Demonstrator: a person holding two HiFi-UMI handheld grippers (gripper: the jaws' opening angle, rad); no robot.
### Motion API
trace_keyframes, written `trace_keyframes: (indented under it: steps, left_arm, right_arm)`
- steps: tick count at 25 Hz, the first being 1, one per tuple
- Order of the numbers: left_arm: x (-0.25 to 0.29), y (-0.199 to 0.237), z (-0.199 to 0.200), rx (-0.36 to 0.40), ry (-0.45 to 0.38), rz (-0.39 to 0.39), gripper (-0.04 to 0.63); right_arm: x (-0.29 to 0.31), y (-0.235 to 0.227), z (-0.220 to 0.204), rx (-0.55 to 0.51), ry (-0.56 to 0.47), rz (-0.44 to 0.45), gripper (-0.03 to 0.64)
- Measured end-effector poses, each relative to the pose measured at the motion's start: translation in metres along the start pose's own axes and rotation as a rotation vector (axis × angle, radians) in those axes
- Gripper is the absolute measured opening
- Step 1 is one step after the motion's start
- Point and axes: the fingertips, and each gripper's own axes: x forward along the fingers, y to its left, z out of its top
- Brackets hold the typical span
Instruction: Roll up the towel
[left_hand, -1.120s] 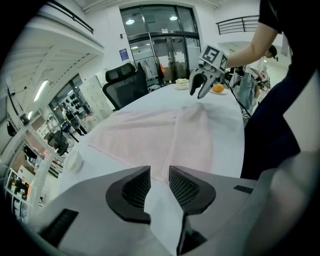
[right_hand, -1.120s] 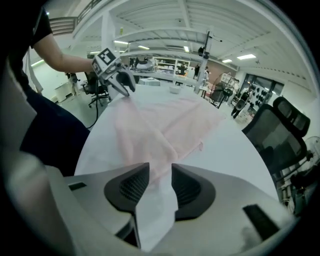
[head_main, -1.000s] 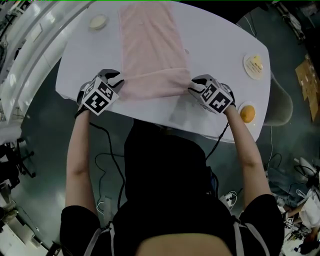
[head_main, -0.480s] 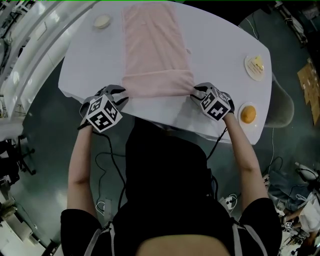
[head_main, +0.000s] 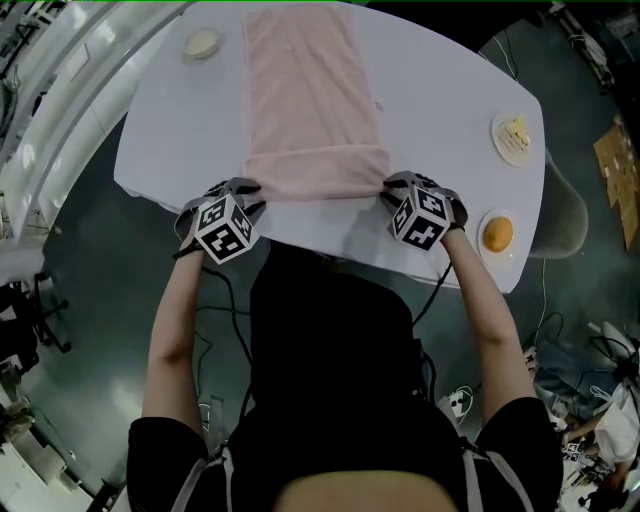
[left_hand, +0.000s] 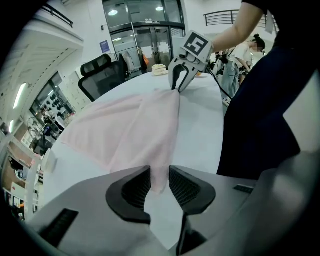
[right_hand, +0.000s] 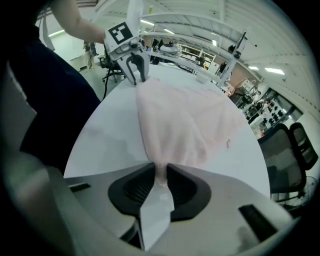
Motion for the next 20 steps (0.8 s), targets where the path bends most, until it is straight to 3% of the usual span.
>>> trace_keyframes:
  steps: [3,5,13,20]
  left_arm:
    - [0.001,0.002,-0.004,0.006,0.005,-0.012,0.115]
    - [0.000,0.004,-0.004,0.005,0.004,-0.006,0.073]
    - [-0.020,-0.006,0.000,0.090,0.014,0.010,0.028]
    - [-0.031,-0.035,-0.004,0.072,0.015,0.008,0.028]
  right_arm:
    - [-0.001,-0.003,0.003,-0.003,0.001,-0.010,0.046]
    - [-0.004,-0.005,0.005,-0.001,-0.007,-0.018,0.031]
    - [-0.025,-0.001,0.006,-0.045,-0.023,-0.045,0.029]
    - [-0.034,0.022,0.000,-0.071,-0.022,-0.038,0.029]
